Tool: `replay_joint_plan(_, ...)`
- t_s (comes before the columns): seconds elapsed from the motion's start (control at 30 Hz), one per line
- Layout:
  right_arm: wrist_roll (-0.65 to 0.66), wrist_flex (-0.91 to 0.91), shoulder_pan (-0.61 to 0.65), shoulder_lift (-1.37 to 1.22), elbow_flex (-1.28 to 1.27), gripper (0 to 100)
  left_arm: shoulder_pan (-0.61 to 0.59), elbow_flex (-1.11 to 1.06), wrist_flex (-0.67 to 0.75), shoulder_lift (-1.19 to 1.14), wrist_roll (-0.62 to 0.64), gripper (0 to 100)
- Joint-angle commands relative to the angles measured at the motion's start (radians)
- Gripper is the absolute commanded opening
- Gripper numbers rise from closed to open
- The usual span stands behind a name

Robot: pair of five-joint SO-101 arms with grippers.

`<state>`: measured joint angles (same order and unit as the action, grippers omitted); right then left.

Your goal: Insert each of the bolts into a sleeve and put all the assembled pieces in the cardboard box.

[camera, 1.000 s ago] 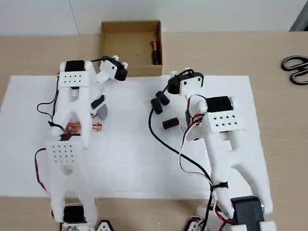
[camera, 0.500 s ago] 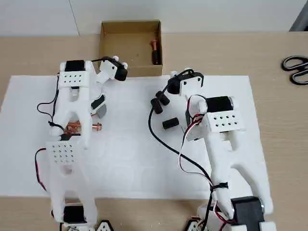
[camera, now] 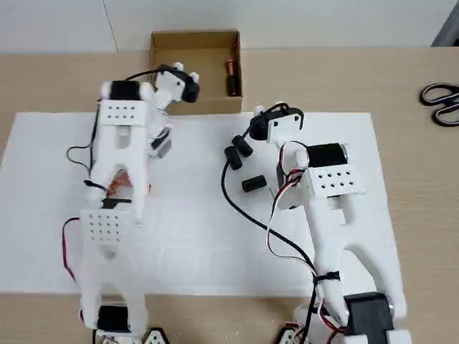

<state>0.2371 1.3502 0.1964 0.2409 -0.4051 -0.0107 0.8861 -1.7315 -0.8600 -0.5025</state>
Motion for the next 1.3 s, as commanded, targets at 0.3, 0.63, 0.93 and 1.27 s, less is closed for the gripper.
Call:
replay_joint_plan(0.3, 0.009, -0.012, -0.008, 0.048, -0.058, 0.4, -0.054, 0.096, -0.021, 0.012, 0.084, 10)
replay_joint_plan(0.63, 0.009, -0.013, -0.004, 0.048, -0.058, 0.4, -0.256, 0.074, -0.023, 0.012, 0.152, 10)
replay_joint_plan(0.93, 0.005, -0.013, -0.004, 0.044, -0.058, 0.4, -0.242, 0.018, -0.014, 0.005, 0.066, 10)
replay_joint_plan(1.27, 0.003, -0.013, -0.004, 0.048, -0.058, 0.4, -0.183, 0.016, 0.009, 0.0, 0.026, 11)
